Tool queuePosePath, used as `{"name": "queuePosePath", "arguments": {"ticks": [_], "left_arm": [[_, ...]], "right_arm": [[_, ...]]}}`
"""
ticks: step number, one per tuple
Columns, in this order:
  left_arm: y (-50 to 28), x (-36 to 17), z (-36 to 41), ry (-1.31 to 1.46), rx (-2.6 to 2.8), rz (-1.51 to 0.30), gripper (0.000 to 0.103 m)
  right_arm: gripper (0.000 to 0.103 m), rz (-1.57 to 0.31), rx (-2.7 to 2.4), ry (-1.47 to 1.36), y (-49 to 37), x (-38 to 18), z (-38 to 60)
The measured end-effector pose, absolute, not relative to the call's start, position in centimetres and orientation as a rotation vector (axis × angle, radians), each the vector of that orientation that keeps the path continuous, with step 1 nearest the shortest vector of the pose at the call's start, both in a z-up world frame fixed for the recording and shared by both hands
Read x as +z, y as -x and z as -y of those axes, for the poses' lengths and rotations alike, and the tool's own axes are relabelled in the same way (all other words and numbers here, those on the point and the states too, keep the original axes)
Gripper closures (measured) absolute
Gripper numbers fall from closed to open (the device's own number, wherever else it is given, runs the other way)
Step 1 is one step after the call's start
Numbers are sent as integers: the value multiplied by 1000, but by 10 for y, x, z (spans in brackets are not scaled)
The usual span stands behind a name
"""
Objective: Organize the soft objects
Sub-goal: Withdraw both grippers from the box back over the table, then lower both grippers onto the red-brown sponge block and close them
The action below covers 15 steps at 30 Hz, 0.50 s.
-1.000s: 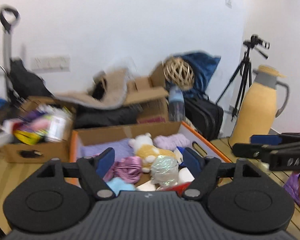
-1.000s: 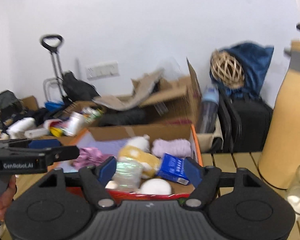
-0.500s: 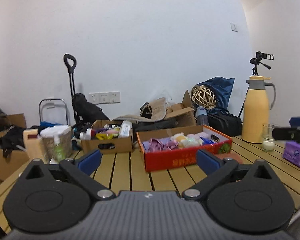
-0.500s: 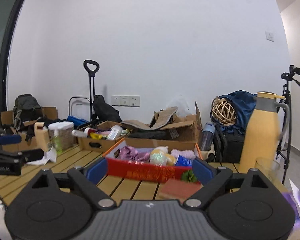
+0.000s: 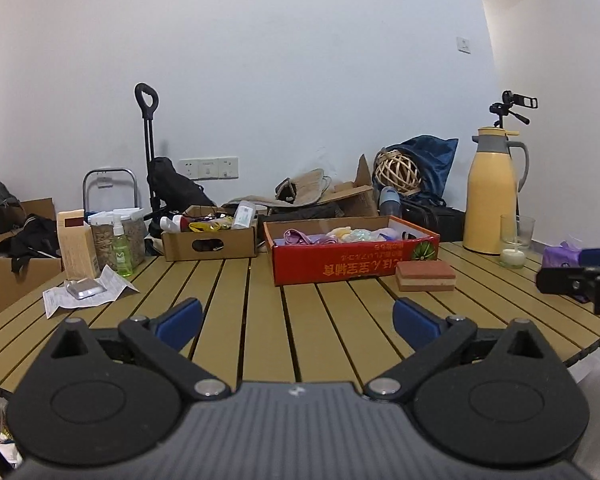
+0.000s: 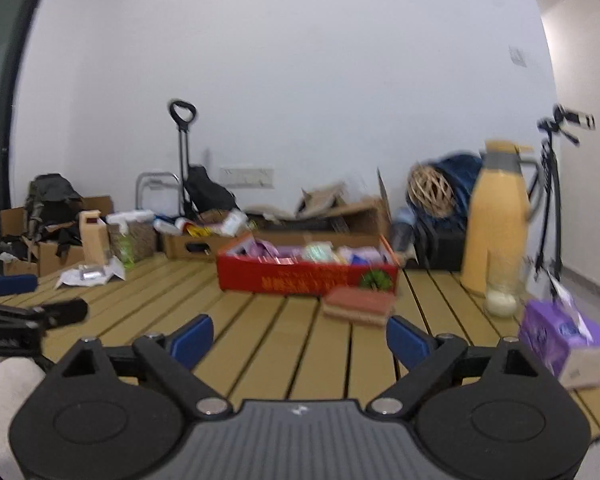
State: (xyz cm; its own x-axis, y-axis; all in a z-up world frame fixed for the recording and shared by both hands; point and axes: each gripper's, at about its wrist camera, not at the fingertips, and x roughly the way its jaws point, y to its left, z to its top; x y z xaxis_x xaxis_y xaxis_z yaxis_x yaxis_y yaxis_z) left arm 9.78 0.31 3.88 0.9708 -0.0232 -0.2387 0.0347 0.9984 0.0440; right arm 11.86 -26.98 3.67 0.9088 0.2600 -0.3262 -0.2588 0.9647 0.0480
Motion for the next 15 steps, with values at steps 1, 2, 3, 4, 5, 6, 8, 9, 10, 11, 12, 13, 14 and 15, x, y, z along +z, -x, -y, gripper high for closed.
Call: {"name": "queuePosePath", "arguments": {"ticks": [1,2,3,4,5,6,8,9,10,11,12,13,14,15], "left_arm": [[-98,39,-2,-49,-21,-234,0],[-99,39,-1,-44,-11,-230,0],[-99,39,-1,-35,-10,-226,0],[-101,39,-2,-25,-13,-228,0],[-102,37,-1,-16,-18,-234,0],[-105,36,-2,-16,-29,-240,0],[-113,32,1,-29,-39,-251,0],[-118,30,3,-33,-42,-254,0],[-124,28,4,-32,-50,-259,0],[-132,26,6,-29,-61,-265,0],[-141,25,8,-27,-68,-273,0],[-152,24,12,-28,-76,-277,0],[-163,23,15,-27,-86,-277,0],[-177,23,20,-27,-96,-280,0]], "right_arm": [[10,-333,264,-18,-117,35,272],[10,-317,267,-32,-114,34,275],[10,-311,272,-42,-114,32,277],[10,-312,271,-50,-115,30,279],[10,-310,263,-55,-117,29,280],[10,-307,251,-57,-119,27,281],[10,-305,226,-64,-126,24,284],[10,-308,217,-66,-130,22,286],[10,-317,208,-64,-135,21,287],[10,-324,199,-59,-140,19,288],[10,-330,186,-50,-147,16,289],[10,-341,176,-44,-155,15,291],[10,-356,168,-41,-163,13,293],[10,-366,160,-45,-172,11,295]]}}
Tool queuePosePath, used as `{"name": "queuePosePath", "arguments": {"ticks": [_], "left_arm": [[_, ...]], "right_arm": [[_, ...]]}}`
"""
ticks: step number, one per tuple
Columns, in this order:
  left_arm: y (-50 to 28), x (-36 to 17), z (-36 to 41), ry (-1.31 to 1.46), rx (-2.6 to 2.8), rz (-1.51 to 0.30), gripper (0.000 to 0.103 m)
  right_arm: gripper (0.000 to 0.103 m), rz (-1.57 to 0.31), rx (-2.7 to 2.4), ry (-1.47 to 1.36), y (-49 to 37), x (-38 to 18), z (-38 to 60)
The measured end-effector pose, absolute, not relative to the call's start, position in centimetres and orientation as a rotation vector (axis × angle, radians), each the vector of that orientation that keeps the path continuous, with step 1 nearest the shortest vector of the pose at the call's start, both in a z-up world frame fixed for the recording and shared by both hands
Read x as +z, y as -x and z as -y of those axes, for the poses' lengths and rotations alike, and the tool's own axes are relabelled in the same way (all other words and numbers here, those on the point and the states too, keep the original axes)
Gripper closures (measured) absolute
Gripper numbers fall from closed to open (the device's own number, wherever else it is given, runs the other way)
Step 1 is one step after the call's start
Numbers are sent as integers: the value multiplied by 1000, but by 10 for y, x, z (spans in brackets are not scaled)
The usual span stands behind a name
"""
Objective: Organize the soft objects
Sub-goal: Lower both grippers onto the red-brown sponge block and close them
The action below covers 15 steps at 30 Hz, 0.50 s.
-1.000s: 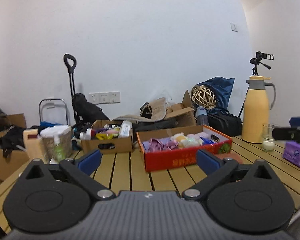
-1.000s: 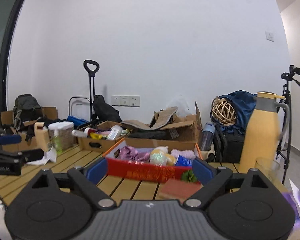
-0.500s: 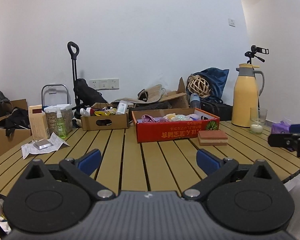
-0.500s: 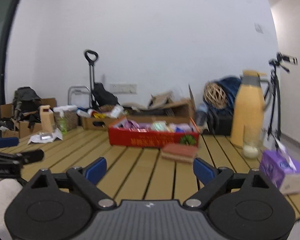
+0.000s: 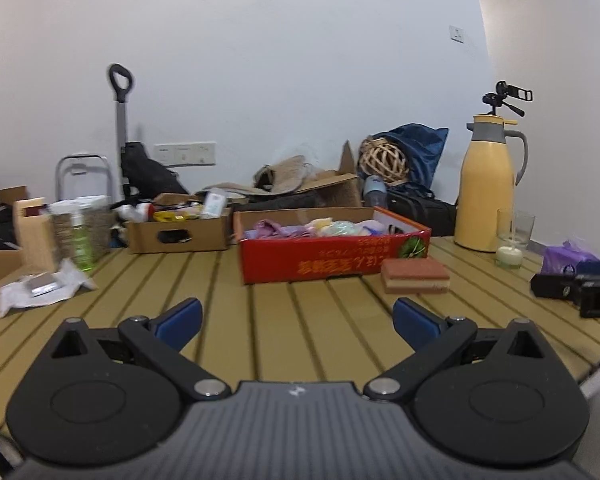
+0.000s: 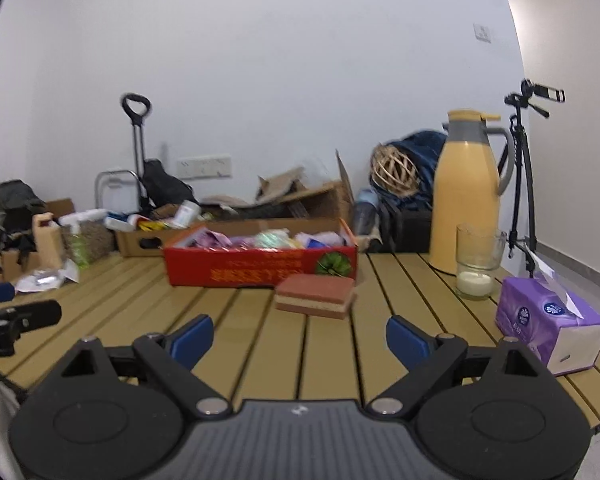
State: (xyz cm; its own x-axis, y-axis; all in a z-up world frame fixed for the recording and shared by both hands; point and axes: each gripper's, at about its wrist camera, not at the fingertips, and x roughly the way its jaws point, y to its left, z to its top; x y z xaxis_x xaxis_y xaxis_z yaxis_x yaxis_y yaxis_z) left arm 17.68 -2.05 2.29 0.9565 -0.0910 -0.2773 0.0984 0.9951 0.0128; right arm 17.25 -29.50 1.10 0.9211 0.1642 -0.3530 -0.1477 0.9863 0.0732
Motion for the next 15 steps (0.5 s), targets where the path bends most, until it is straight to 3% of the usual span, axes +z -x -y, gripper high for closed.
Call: {"name": "queuePosePath", "arguments": {"ticks": [8,11,12,15], "left_arm": [[-290,12,67,-94,-218,-312,0],[-341,4,77,-44,-280,-402,0],[-359,1,80,-15,-300,-442,2],[-410,-8,89,59,-365,-562,26]], "right_arm": [[14,-451,163,-131,-275,-9,314],[20,-497,157,-182,-323,-19,321],[24,-517,155,-199,-341,-24,323],[35,-576,140,-265,-390,-39,328]]}}
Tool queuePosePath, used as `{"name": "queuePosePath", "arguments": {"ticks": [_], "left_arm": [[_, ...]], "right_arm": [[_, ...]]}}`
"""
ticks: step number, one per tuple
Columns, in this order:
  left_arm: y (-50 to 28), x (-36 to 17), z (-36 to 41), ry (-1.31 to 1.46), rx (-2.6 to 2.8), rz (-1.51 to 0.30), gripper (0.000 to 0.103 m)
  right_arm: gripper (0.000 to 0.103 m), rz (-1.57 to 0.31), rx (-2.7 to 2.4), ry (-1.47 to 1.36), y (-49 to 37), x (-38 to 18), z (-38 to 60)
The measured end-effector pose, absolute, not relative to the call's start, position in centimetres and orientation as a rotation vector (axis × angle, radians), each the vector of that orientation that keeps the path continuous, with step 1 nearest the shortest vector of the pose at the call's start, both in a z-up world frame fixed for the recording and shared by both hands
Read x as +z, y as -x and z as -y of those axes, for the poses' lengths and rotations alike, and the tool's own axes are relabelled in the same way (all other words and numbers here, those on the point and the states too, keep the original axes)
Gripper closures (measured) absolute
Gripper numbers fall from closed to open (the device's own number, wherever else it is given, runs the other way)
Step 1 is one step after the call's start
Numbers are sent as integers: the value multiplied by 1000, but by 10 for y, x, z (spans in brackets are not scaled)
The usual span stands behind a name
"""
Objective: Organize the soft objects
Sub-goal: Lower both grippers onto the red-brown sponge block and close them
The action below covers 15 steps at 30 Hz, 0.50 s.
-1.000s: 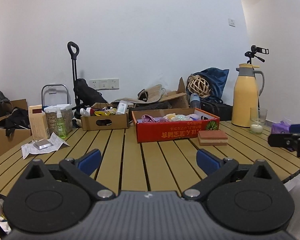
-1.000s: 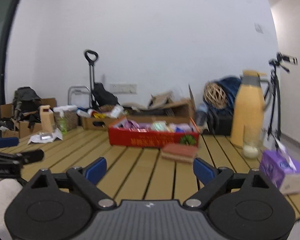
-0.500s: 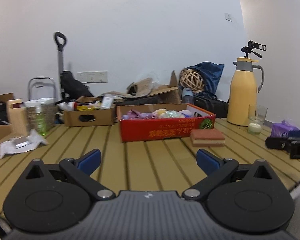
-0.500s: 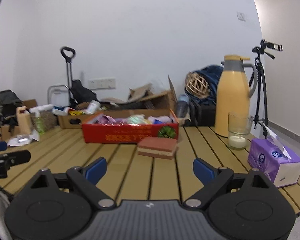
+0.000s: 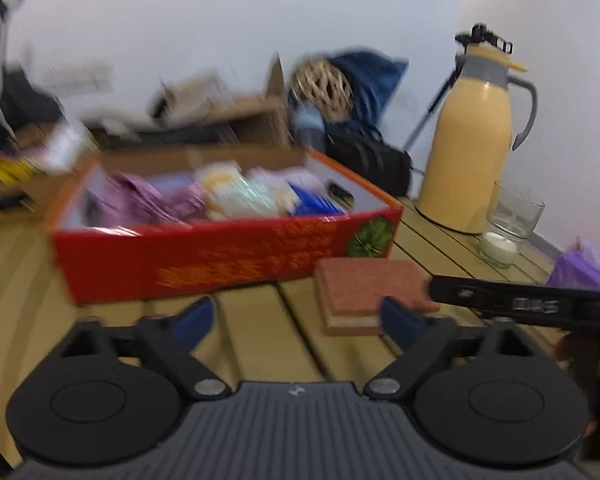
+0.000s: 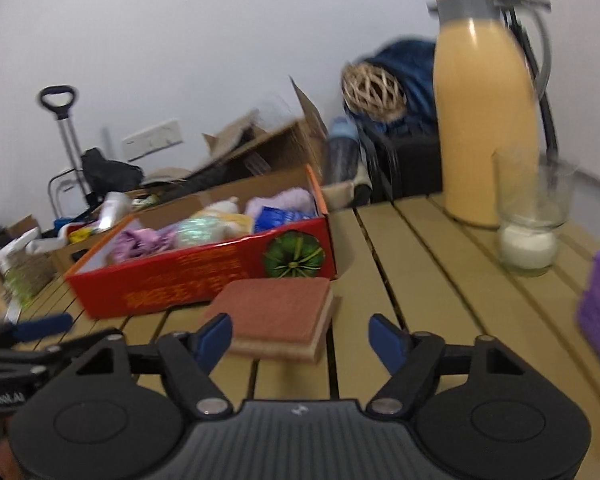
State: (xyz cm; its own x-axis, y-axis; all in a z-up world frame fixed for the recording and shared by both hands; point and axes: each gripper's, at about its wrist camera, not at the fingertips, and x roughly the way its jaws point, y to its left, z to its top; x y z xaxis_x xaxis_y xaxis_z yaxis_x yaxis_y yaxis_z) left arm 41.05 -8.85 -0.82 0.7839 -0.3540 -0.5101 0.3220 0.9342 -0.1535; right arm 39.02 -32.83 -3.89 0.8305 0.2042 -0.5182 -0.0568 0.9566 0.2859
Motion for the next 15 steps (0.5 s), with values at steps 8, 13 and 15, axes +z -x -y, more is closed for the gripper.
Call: {"name": "queuePosePath", "arguments": {"ticks": [8,13,15], "left_arm": [[-468,-35,101,190,-503,-679,56],[-471,-39,96,282,-538,-697,71],[-470,-38,98,274,-532,-686,71]], "right_arm": [[62,-612,158,-390,-430,-65,324],[63,-610,171,-407,-432,-69,326],[62,-611,176,-431,-433,-71,330]]}}
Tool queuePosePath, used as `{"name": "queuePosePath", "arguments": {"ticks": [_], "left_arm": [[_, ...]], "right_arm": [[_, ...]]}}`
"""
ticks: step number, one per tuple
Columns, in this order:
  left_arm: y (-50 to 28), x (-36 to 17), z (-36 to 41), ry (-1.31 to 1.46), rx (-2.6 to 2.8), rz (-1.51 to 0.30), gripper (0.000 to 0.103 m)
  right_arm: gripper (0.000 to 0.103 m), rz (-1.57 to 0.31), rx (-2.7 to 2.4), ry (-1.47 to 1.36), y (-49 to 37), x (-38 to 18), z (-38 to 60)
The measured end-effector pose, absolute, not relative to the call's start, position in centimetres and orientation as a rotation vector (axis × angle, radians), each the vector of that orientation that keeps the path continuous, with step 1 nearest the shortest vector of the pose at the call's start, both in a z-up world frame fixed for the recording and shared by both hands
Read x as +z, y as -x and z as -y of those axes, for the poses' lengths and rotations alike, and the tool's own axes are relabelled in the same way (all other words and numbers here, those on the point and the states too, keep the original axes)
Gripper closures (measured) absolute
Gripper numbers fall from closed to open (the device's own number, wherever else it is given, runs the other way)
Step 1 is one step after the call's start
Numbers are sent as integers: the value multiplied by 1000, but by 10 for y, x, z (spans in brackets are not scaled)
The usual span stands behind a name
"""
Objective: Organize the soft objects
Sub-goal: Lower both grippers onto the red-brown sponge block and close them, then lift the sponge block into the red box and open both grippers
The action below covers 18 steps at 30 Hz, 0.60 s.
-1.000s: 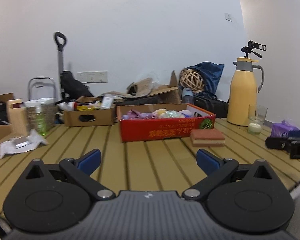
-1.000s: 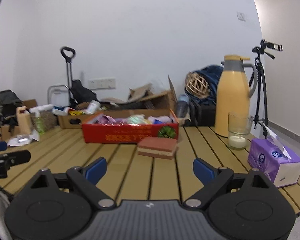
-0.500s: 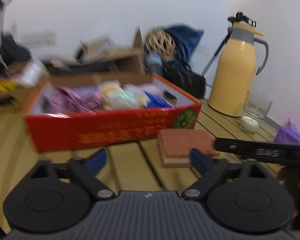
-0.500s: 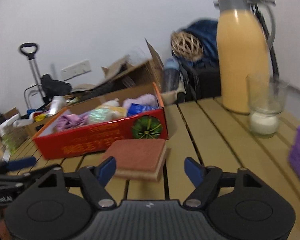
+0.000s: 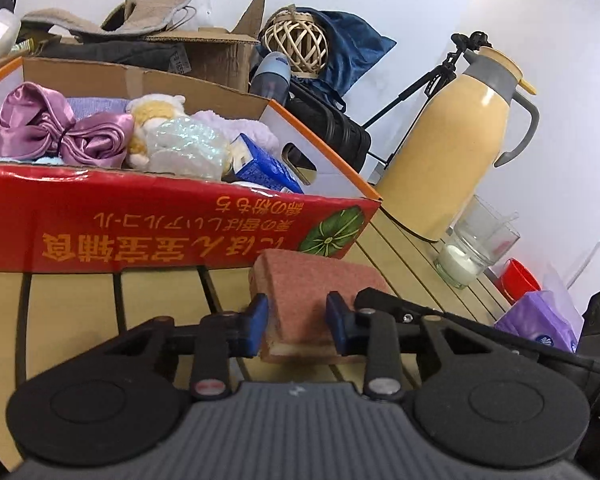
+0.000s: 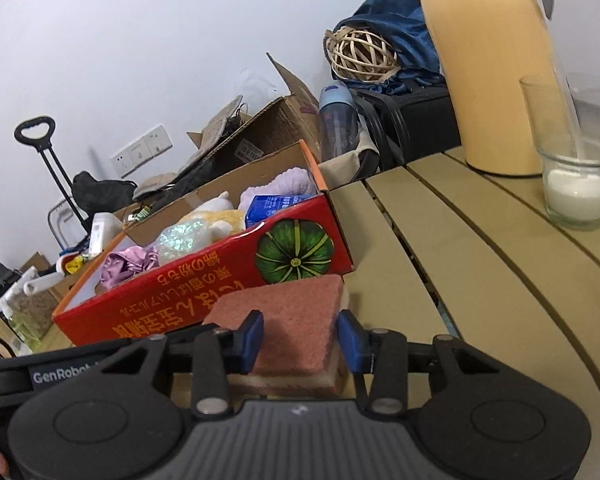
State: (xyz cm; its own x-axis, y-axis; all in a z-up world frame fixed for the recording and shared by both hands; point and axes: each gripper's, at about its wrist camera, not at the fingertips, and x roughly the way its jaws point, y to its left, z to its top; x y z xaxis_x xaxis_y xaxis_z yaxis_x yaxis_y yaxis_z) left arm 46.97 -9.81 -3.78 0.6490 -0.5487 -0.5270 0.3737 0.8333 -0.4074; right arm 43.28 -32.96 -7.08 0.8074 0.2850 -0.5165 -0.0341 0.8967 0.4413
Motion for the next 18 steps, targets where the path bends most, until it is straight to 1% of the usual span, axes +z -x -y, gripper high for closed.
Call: {"name": "queuePosePath", "arguments": {"ticks": [1,3,6,7,9,10,13,18], "left_arm": [[-469,-38,98,277,-529,-684,71],[-468,-35,99,288,-527,-696,71],[-447,-25,96,285,-495,-674,70],[-435,-20,93,291,-487,-658,70],[-405,-9,85,297,-475,-630,71],[-385,-3,80,287,-467,-601,71],[-328,11,67,254,-437,-543,71],[-244,22,44,256,-375,-476,71]], "right_arm": [[61,-615,175,-451,-433,-72,332],[61,-619,180,-486,-432,-74,335],[66,-620,193,-505,-426,-71,334],[67,-615,201,-518,-420,-69,334],[67,-580,229,-489,-398,-56,327],[69,-563,242,-469,-385,-49,323],[69,-511,292,-429,-338,-31,307],[70,-487,356,-377,-263,-9,283]]}}
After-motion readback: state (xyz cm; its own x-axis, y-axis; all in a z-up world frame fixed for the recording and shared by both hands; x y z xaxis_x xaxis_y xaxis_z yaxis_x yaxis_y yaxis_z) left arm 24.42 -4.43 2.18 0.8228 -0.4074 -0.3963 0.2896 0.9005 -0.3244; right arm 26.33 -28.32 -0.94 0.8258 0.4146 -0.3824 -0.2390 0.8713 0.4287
